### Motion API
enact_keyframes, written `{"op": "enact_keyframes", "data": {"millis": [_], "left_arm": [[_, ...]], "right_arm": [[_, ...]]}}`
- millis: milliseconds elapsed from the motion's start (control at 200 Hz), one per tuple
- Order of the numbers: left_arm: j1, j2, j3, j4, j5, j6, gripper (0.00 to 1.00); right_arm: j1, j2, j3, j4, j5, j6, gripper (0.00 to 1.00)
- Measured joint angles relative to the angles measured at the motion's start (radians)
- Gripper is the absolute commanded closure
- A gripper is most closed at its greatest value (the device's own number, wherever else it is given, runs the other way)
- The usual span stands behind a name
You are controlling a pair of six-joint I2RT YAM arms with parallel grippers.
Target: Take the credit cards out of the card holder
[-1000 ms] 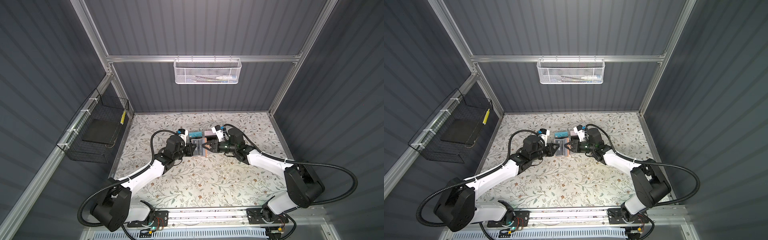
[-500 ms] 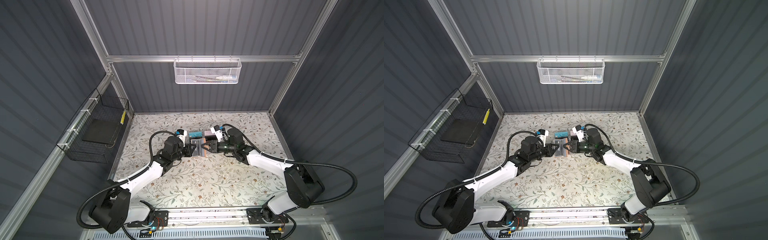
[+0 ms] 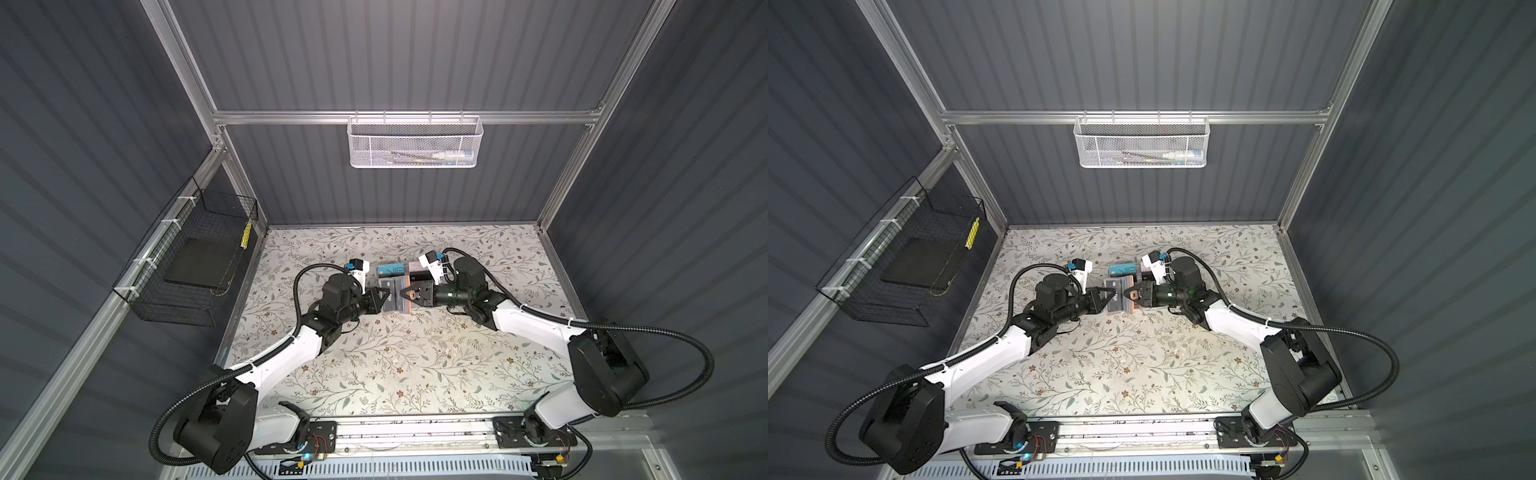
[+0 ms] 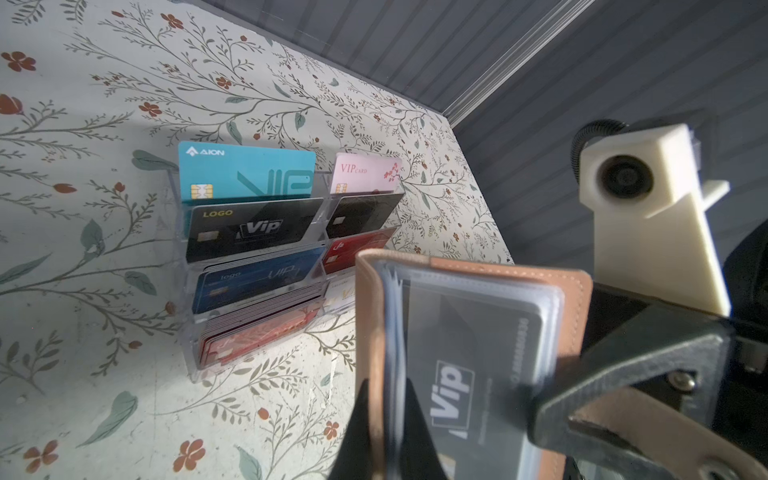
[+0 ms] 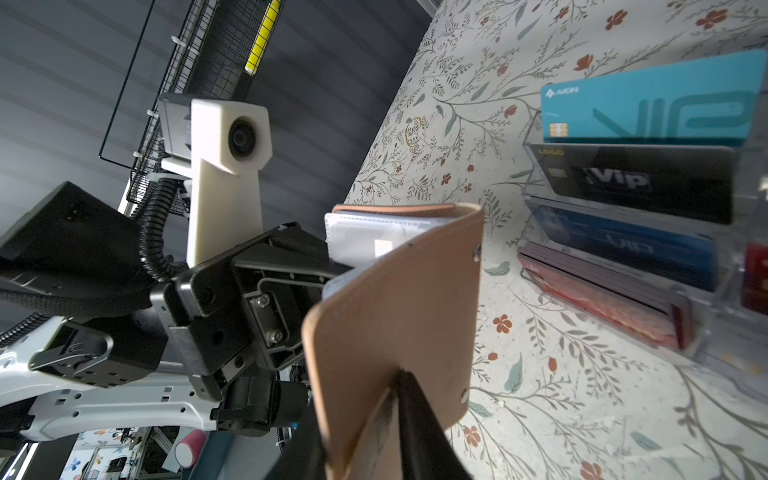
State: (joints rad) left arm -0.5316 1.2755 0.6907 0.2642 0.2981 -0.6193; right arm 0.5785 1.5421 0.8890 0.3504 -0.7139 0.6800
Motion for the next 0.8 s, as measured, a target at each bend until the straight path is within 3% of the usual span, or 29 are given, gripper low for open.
{"op": "enact_keyframes", "data": {"millis": [800], "left_arm": [[0.023,-0.035,-0.032,0.047,0.037,-0.029,1.00]], "right_arm": [[0.016,0.005,0.007,0.038,-0.043,-0.007,0.70]]}}
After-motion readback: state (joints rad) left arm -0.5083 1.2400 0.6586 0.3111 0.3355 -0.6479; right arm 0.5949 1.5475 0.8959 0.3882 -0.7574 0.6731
